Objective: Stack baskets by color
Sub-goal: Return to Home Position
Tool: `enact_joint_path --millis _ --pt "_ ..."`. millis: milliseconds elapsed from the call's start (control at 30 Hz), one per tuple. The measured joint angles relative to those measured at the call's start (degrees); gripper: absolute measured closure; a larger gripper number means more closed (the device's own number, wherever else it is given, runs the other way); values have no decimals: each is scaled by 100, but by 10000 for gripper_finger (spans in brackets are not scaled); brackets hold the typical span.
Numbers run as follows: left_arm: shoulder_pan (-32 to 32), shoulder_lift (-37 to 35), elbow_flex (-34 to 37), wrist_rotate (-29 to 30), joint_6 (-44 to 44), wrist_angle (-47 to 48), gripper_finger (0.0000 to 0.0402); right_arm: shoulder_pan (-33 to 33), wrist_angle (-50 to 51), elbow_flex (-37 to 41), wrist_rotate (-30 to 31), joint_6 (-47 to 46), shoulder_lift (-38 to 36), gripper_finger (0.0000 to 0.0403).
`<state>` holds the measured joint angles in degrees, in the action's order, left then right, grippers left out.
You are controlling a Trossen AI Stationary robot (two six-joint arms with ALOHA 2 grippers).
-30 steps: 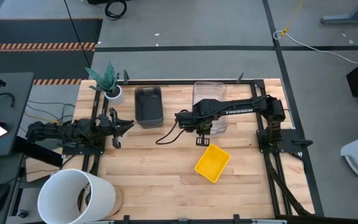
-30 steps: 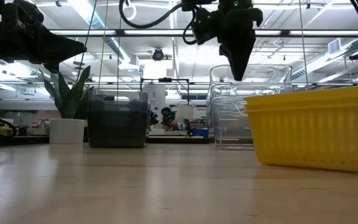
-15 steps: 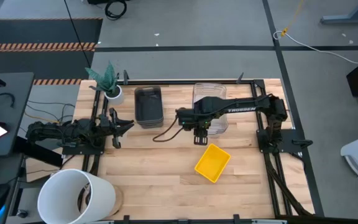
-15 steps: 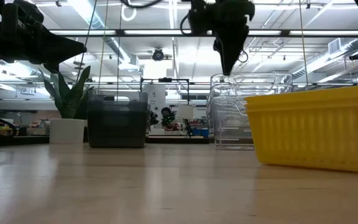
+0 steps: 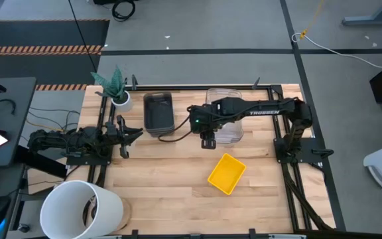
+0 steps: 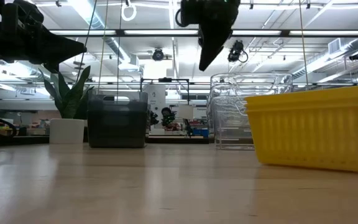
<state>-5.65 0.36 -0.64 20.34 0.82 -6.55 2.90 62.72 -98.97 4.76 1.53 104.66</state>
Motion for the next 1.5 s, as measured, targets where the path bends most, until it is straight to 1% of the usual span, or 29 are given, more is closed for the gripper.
enact_joint_path --millis 100,233,500,633,867,1000,1233,1500 --pt "-2 0 0 0 2 -1 342 63 -595 566 -25 50 -262 247" --pt "0 0 0 0 2 -2 348 102 -1512 1526 -34 21 -789 247" --pt "-1 0 0 0 1 -2 343 144 -3724 3626 -59 -17 -2257 248" --pt "-2 0 0 2 0 -2 340 250 -4364 4404 -188 -59 -2957 248" --pt "-1 0 0 0 2 -2 348 434 -5089 5399 -223 -106 -4030 248" --pt "0 0 0 0 2 -2 345 575 -5525 5912 -400 -212 -4520 248" --pt "-2 0 0 0 2 -2 338 732 -6264 6738 -619 -455 -5170 248" --pt "-1 0 0 2 2 -2 339 887 -7812 7730 -897 -491 -5748 248"
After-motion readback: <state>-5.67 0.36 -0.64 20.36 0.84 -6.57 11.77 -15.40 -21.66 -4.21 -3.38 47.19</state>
